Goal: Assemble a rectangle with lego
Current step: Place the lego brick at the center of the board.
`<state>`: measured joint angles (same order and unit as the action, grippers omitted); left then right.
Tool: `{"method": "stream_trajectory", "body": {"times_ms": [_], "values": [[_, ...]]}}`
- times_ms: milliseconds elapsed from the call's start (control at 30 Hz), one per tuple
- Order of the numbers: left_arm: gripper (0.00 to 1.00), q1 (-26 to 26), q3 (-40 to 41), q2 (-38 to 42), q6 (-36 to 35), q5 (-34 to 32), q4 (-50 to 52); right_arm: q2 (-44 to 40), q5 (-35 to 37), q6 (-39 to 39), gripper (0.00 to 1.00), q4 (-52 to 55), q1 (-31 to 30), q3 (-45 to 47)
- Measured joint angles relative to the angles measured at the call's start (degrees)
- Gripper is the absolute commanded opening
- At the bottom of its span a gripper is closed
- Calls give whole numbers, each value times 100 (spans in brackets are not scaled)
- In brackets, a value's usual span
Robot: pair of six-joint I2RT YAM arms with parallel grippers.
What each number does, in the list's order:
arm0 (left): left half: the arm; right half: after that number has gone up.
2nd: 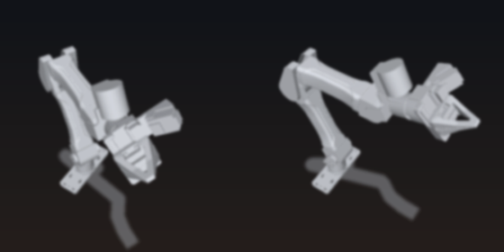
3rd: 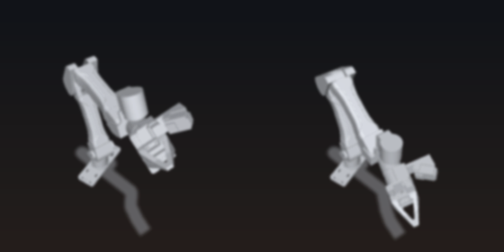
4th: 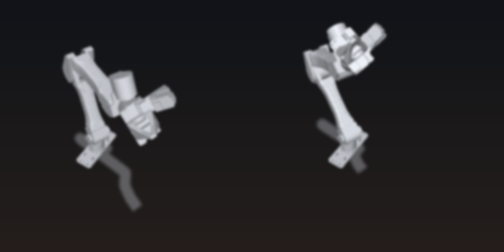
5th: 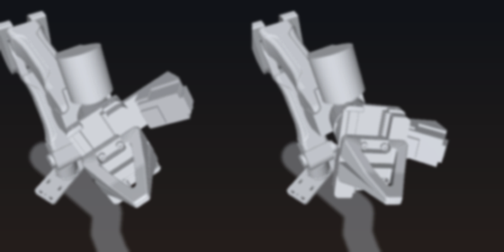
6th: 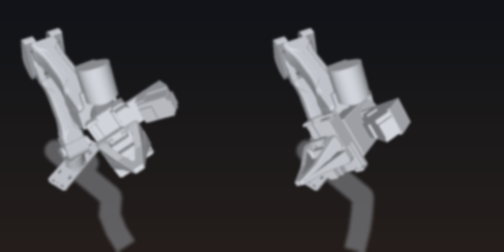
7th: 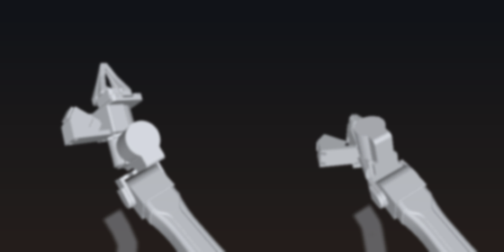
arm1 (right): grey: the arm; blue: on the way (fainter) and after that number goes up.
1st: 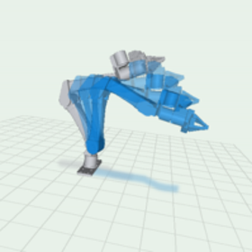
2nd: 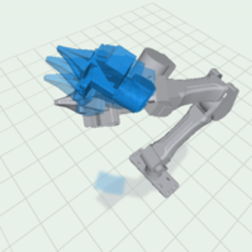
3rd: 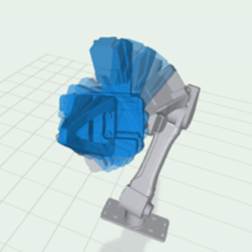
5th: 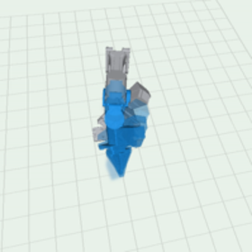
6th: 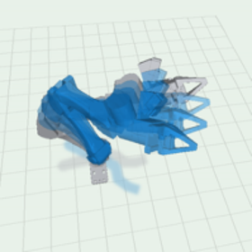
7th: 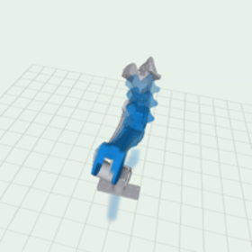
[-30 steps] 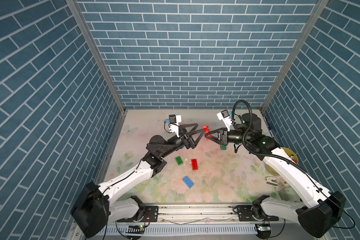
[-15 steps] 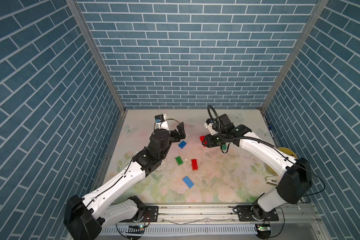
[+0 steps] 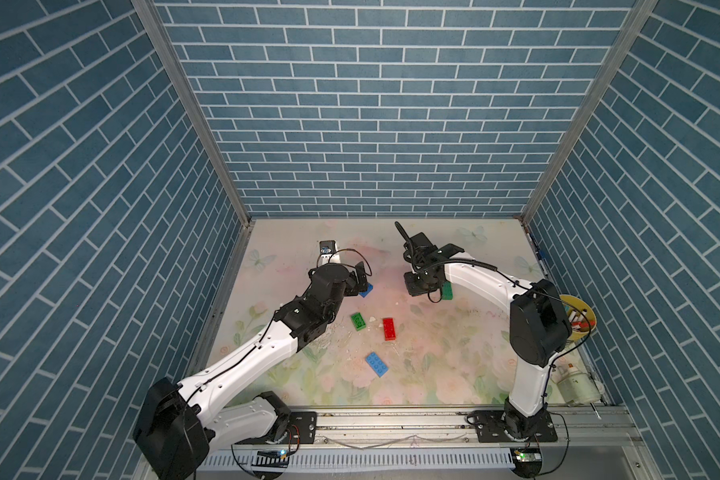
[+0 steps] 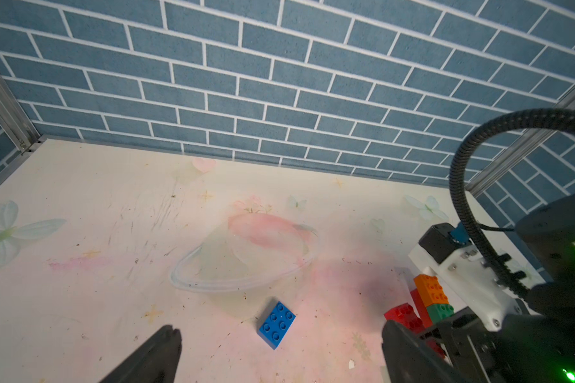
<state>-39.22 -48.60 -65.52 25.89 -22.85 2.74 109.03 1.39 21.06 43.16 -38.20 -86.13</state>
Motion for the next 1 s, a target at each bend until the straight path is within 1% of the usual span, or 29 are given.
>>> {"method": "stream_trajectory", "body": {"times_ms": [200, 433, 700, 1000], "values": [[100, 28, 66, -50, 4, 195, -17, 415, 48, 61, 29, -90, 0, -42], [100, 42, 68, -223, 33, 295, -50, 680, 98, 205, 30, -225, -9, -120], [100, 59, 70, -280, 48, 361, -39, 981, 146, 313, 38, -306, -63, -389], [100, 66, 61, -538, 63, 437, 87, 1119, 146, 396, 51, -321, -76, -428]]}}
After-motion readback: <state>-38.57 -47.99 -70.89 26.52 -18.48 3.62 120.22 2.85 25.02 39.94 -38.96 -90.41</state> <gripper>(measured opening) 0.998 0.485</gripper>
